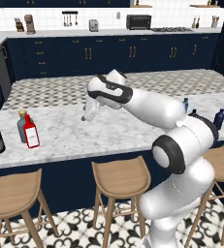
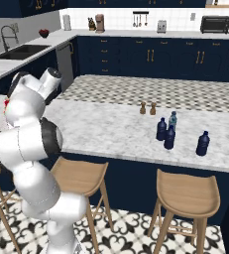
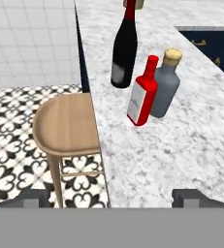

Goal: Move the plastic bottles in the middle to the plastics group, and the glass bottles in the middle to the glass group.

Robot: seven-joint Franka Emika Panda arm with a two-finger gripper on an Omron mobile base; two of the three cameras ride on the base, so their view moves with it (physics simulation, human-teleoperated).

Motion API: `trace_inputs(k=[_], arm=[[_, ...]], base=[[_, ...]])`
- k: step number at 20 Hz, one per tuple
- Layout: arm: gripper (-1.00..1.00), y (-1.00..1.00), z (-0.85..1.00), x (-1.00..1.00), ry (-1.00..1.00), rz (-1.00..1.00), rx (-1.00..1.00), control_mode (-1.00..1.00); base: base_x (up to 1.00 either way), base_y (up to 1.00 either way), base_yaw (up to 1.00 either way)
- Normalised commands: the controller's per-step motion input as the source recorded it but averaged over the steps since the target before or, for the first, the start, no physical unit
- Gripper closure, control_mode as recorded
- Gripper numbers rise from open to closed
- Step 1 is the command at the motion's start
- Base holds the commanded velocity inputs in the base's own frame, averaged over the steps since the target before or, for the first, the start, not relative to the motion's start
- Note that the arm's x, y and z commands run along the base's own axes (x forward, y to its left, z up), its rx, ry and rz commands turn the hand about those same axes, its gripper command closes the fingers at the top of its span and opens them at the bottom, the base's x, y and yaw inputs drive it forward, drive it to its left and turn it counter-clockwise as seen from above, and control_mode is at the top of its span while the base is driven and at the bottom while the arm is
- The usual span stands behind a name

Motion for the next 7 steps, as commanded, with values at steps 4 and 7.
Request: trace_inputs(k=[4,7], arm=[[-1.00,0.00,0.41,-0.90,0.05,-0.30,-0.19,-1.00],[-1.00,-0.01,0.19,-0.75,0.33,-0.37,-0.12,-1.00]], base=[[0.00,0.00,0.00],[0.00,0.00,0.00]])
